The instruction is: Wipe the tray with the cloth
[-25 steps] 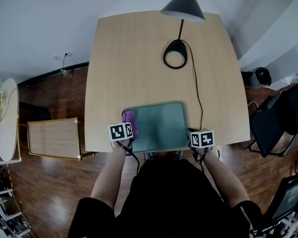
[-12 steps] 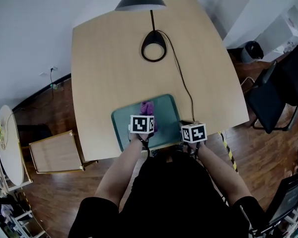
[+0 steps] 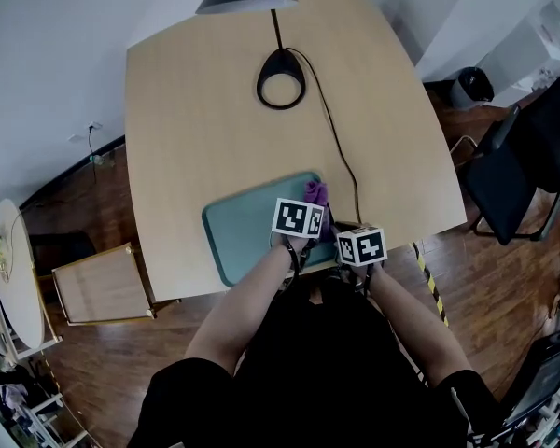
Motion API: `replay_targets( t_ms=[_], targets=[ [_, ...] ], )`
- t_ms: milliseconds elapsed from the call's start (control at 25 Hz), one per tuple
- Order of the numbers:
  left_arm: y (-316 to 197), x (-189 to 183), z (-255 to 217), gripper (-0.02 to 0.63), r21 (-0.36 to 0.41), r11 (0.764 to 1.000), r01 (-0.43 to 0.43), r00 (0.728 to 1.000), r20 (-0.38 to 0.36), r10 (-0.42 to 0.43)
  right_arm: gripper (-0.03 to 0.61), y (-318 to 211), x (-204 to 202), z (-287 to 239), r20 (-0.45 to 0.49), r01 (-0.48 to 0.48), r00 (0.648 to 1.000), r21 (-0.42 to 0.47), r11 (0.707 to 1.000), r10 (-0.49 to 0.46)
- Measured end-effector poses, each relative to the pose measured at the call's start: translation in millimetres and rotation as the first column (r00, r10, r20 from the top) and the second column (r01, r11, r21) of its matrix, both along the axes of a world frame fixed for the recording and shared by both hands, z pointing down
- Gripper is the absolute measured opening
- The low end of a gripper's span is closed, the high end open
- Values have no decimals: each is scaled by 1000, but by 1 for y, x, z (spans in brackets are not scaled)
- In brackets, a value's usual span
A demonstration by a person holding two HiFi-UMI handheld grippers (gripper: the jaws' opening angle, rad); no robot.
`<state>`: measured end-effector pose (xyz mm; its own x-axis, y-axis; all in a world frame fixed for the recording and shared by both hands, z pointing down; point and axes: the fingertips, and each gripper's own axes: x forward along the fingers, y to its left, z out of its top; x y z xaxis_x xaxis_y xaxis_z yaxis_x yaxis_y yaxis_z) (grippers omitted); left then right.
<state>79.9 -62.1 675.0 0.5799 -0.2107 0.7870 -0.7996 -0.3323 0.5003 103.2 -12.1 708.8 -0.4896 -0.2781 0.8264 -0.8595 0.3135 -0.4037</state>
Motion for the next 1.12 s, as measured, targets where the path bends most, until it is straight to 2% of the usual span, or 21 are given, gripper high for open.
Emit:
replay_targets(
  t_ms=[200,320,440,600,800,880,960,1040,1120],
  targets=[
    [0,-12,-8,100,-13,994,109,989,-95,-109,20,0,1,2,-2,21,1000,-6,1000,-21],
    [5,-34,-13,100,-4,986,167,978,-125,-166,20,-3,2,3,1,32,999,2,999,-32],
    [18,-77,-14,100,5,972,235,967,-98,-234,20,-2,4,5,-4,37,999,-1,999,-37],
    [38,-151,-26,100,15,930,367,927,-89,-364,20,-6,4,5,-6,39,999,-3,999,-39],
    [73,-250,-31,100,68,866,496,865,47,-499,20,-7,4,5,-7,43,999,-3,999,-43],
    [82,-273,-30,100,89,853,515,848,95,-522,20,-8,4,6,-10,43,999,-2,999,-43],
    [88,-284,-24,100,102,863,495,849,154,-506,20,-8,4,6,-11,44,999,-3,999,-44],
    [92,-286,-15,100,108,889,446,860,226,-458,20,-7,3,5,-12,44,999,-4,999,-44],
    [92,-280,-5,100,102,911,400,871,268,-412,20,-7,2,5,-12,42,999,-1,999,-42]
  ],
)
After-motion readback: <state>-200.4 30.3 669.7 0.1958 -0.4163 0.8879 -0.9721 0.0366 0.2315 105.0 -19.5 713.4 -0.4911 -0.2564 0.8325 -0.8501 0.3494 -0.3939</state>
